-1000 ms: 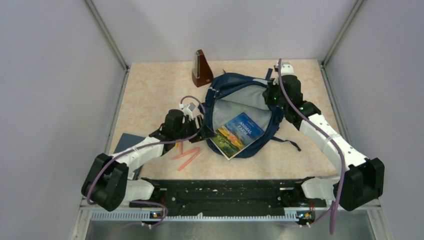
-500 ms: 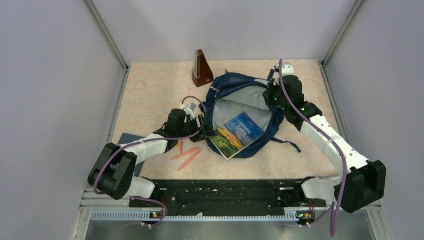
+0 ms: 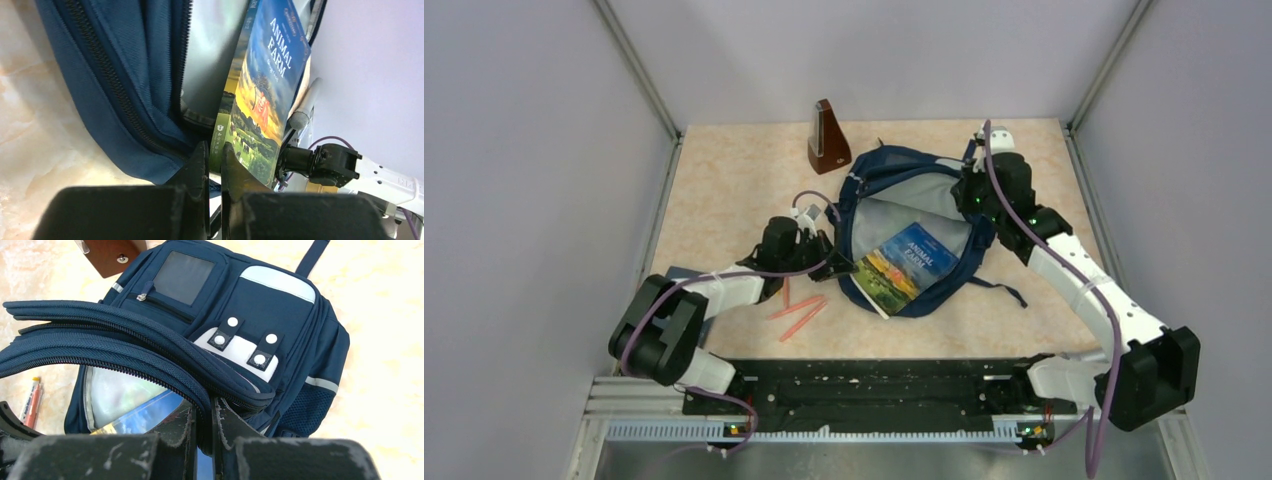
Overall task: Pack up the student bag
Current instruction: Adjust the book in the student bag.
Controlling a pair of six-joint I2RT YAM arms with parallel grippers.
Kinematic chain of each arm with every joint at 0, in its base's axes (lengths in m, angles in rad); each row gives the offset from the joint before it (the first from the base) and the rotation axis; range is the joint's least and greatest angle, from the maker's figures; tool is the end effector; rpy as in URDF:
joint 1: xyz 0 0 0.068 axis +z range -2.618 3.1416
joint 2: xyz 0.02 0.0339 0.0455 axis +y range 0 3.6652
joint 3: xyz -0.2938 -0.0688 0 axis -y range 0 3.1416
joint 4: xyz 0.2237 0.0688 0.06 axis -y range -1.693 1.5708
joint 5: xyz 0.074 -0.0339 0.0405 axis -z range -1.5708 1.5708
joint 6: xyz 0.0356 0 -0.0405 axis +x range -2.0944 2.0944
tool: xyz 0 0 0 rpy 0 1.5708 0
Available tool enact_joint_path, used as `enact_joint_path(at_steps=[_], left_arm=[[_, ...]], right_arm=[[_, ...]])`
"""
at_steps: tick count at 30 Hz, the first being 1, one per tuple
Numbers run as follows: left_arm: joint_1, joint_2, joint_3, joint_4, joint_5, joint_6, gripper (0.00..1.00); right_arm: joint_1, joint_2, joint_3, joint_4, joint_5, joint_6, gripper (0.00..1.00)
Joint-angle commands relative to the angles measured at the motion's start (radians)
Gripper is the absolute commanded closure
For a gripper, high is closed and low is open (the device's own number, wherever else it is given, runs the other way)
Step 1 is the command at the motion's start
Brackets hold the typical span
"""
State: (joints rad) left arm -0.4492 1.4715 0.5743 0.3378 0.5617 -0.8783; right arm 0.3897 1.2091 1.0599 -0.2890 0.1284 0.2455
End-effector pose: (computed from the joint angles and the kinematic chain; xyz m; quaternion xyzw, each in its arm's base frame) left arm 0.2310 -0.1324 0.2132 -0.0478 0.8499 -0.4777 0.2172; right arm 0.2285 0.0889 0.3680 -0.0263 0.8424 0.1158 0.5255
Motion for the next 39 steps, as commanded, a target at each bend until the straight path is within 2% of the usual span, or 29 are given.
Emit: enact_joint_path(at_steps=[1, 5, 10, 17, 25, 32, 39], left_arm=[[-0.005, -0.075, 0.024, -0.008, -0.025, 0.065, 1.00], [-0.004, -0.152, 0.032, -0.009, -0.033, 0.092, 1.00], [-0.005, -0.173, 0.009, 0.132, -0.057, 0.040, 1.00], [-0.005, -0.083, -0.023, 0.366, -0.181, -0.140, 1.00], [-0.008, 0.043, -0.027, 0.484, -0.277, -0.316, 1.00], [-0.062, 0.061, -0.022, 0.516, -0.465, -0.341, 1.00], [-0.141, 0.188, 0.100, 0.555, -0.623, -0.373, 1.00]], right_arm=[[-0.011, -0.081, 0.029, 0.079, -0.014, 0.022, 1.00], [-0.011, -0.115, 0.024, 0.107, -0.064, 0.028, 1.00], [-0.011, -0.146, 0.022, 0.120, -0.090, 0.044, 1.00], [-0.011, -0.160, 0.012, 0.121, -0.108, 0.064, 1.00], [-0.011, -0.164, -0.002, 0.131, -0.117, 0.077, 1.00], [-0.010, -0.168, -0.025, 0.169, -0.123, 0.093, 1.00], [-0.008, -0.169, -0.075, 0.209, -0.153, 0.113, 1.00]])
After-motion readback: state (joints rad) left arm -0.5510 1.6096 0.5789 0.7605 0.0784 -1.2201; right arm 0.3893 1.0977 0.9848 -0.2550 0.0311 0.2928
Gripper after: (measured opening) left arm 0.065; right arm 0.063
